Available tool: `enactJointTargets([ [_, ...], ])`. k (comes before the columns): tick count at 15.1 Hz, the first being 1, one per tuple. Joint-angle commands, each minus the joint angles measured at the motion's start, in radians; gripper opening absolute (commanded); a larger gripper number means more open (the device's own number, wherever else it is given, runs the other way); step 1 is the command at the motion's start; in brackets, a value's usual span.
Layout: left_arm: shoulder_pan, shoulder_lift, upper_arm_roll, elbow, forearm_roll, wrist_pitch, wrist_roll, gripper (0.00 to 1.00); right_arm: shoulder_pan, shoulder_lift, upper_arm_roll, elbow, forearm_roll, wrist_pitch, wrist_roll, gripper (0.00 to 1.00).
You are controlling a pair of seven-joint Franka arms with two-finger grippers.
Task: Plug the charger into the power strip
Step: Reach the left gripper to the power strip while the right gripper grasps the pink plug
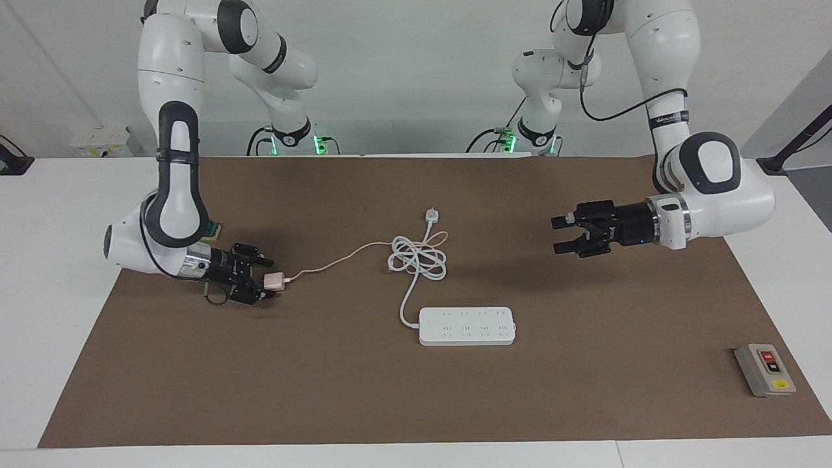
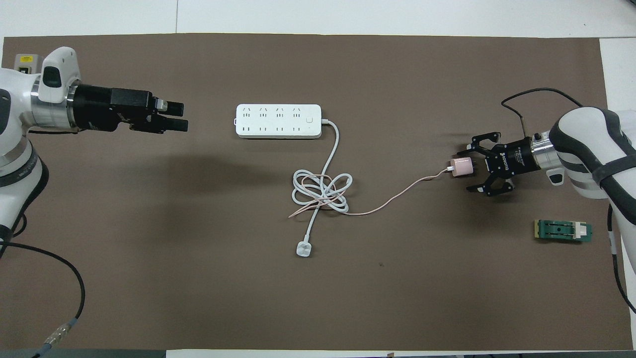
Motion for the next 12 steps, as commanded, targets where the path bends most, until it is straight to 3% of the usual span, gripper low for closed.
enactJointTargets([
  [1, 0.013, 0.048, -0.009, -0.043, -0.109, -0.050, 0.073, 1.00, -0.002, -0.006, 0.001, -0.020, 0.026, 0.025, -0.042, 0.19],
  [2, 0.010, 0.071, -0.013, -0.044, -0.138, -0.053, 0.103, 1.00, -0.002, -0.006, 0.001, -0.020, 0.026, 0.030, -0.046, 0.00],
  [7, -0.028, 0.118, -0.062, -0.092, -0.259, -0.046, 0.169, 1.00, 0.013, -0.008, 0.001, -0.005, 0.026, 0.042, -0.017, 0.00],
  [12, -0.129, 0.121, -0.062, -0.100, -0.324, 0.058, 0.227, 1.00, 0.077, -0.017, 0.006, 0.120, 0.025, -0.031, 0.194, 0.00],
])
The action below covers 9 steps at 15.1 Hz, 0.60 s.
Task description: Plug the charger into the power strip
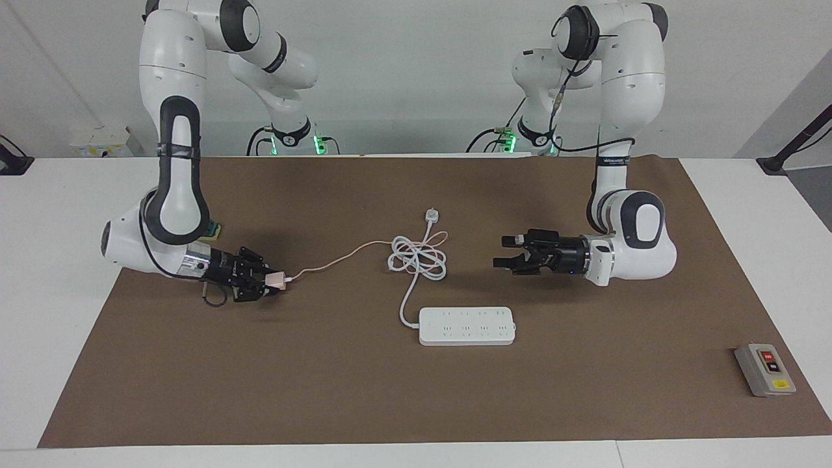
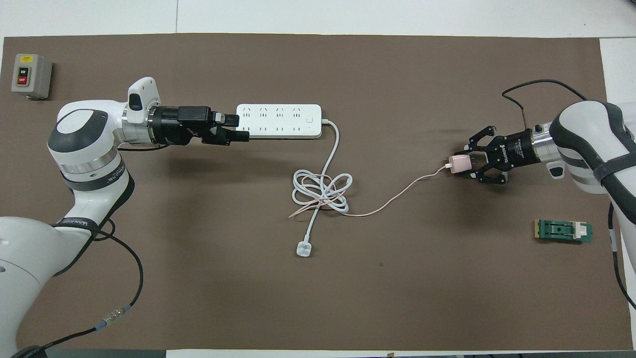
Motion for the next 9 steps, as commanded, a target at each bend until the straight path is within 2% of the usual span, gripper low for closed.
enactJointTargets([
  [1, -0.050, 0.000, 0.011, -0.027, -0.058, 0.046, 0.063, 1.00, 0.057, -0.006, 0.005, 0.104, 0.021, -0.056, 0.161, 0.00],
  [3, -0.051, 0.029, 0.011, -0.029, -0.087, 0.060, 0.076, 1.00, 0.098, -0.005, 0.010, 0.188, 0.021, -0.088, 0.273, 0.00],
  [6, -0.051, 0.032, 0.009, -0.041, -0.094, 0.132, 0.098, 1.00, 0.175, -0.005, 0.010, 0.265, 0.044, -0.091, 0.396, 0.00],
  [9, -0.053, 0.029, 0.009, -0.059, -0.108, 0.125, 0.101, 1.00, 0.249, 0.005, 0.010, 0.317, 0.102, -0.077, 0.438, 0.00],
])
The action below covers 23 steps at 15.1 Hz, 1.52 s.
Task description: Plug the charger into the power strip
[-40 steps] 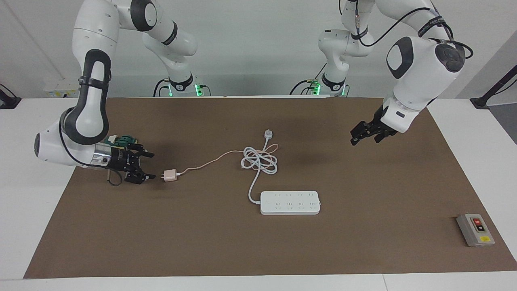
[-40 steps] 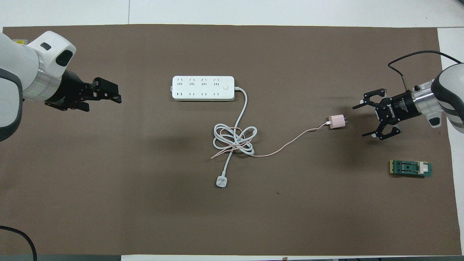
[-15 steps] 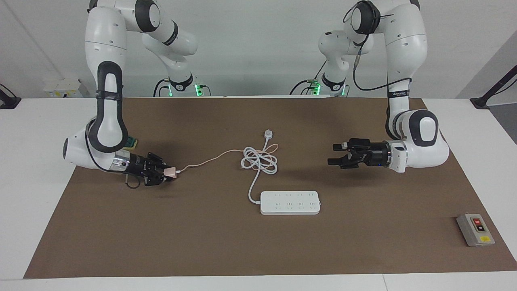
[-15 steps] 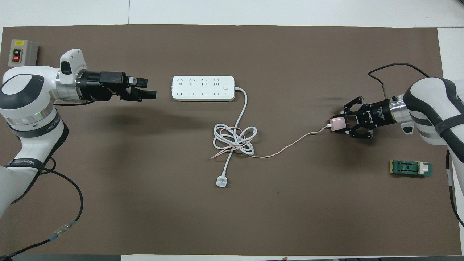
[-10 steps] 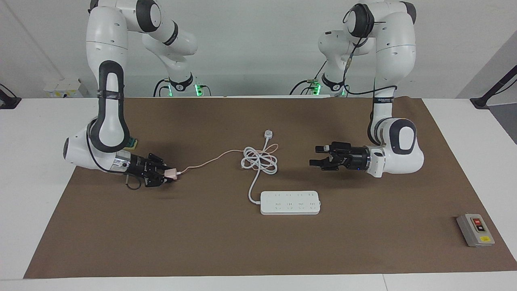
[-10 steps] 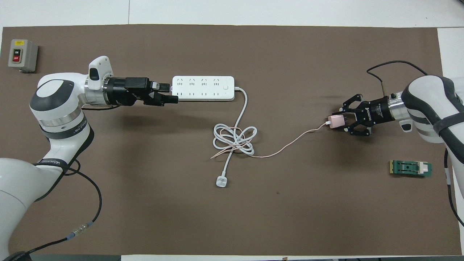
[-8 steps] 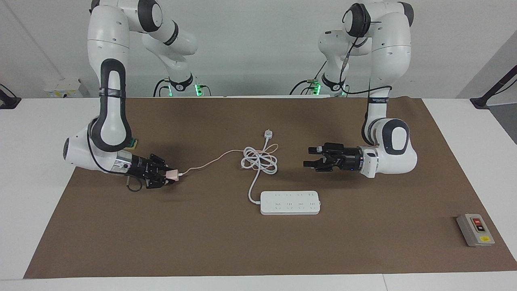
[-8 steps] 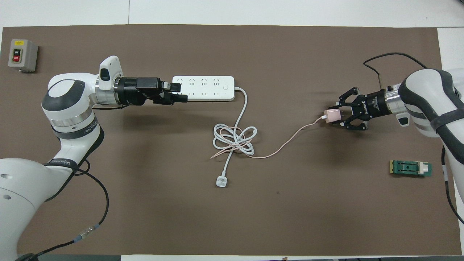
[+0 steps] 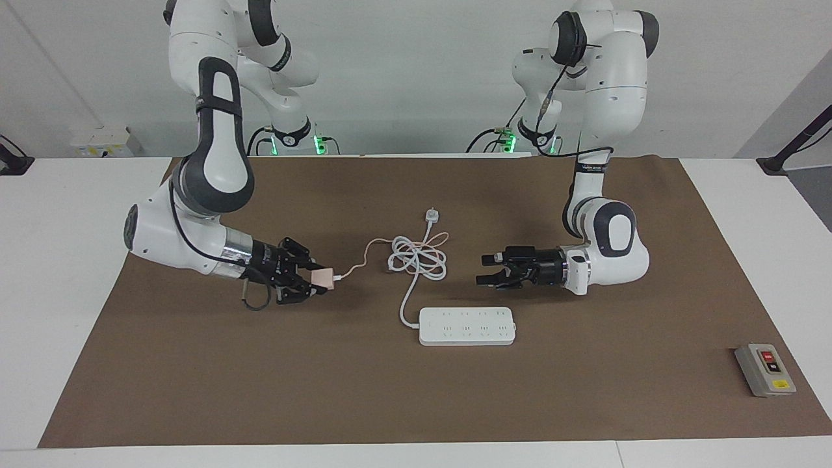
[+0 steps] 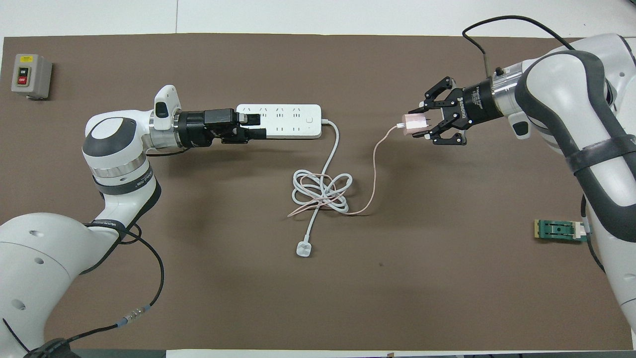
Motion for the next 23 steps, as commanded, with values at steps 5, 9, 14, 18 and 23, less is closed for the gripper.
enactJointTargets([
  [5, -0.009, -0.023, 0.003, -0.035, -0.051, 0.015, 0.031, 1.00, 0.198, 0.037, -0.003, 0.060, 0.057, 0.132, 0.108, 0.00],
  [9, -0.009, -0.034, 0.003, -0.034, -0.052, 0.014, 0.031, 1.00, 0.298, 0.074, -0.004, 0.118, 0.057, 0.223, 0.200, 0.00],
  [14, -0.027, -0.036, -0.015, -0.032, -0.094, 0.033, 0.040, 1.00, 0.361, 0.172, -0.004, 0.247, 0.054, 0.261, 0.309, 0.00],
  [18, -0.033, -0.065, -0.014, -0.049, -0.094, 0.057, 0.043, 1.00, 0.381, 0.209, -0.004, 0.292, 0.052, 0.295, 0.344, 0.00],
  [23, -0.048, -0.079, -0.012, -0.058, -0.093, 0.104, 0.048, 1.00, 0.381, 0.243, -0.004, 0.346, 0.052, 0.298, 0.364, 0.00],
])
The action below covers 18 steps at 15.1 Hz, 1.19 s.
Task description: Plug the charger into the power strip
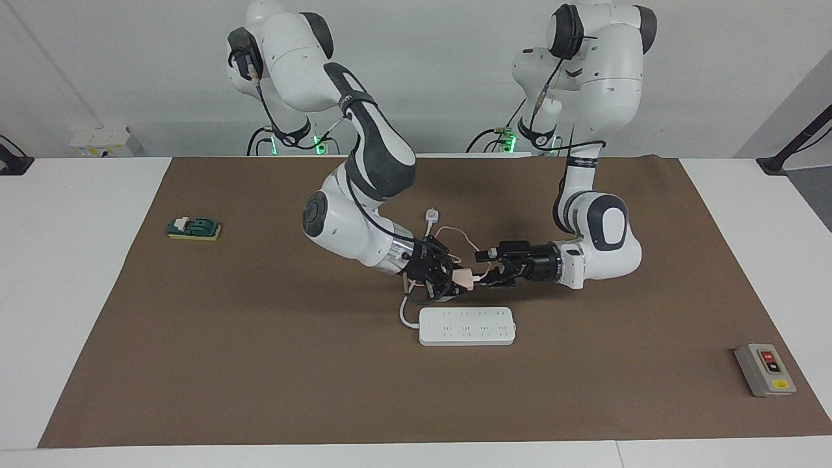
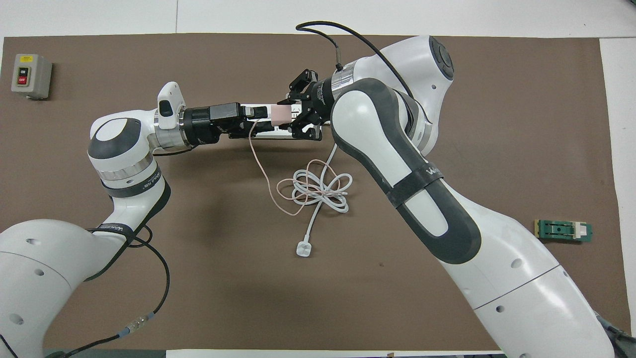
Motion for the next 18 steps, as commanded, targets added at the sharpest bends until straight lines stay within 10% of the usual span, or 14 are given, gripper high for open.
enactJointTargets([
  [1, -0.024, -0.035, 0.008, -0.040, -0.021, 0.062, 0.036, 1.00, 0.004, 0.032, -0.004, 0.058, 0.011, 0.002, 0.028, 0.00],
  [18, -0.053, 0.009, 0.003, 0.012, -0.076, 0.119, 0.083, 1.00, 0.018, 0.032, -0.003, 0.057, 0.012, 0.016, 0.027, 0.00],
])
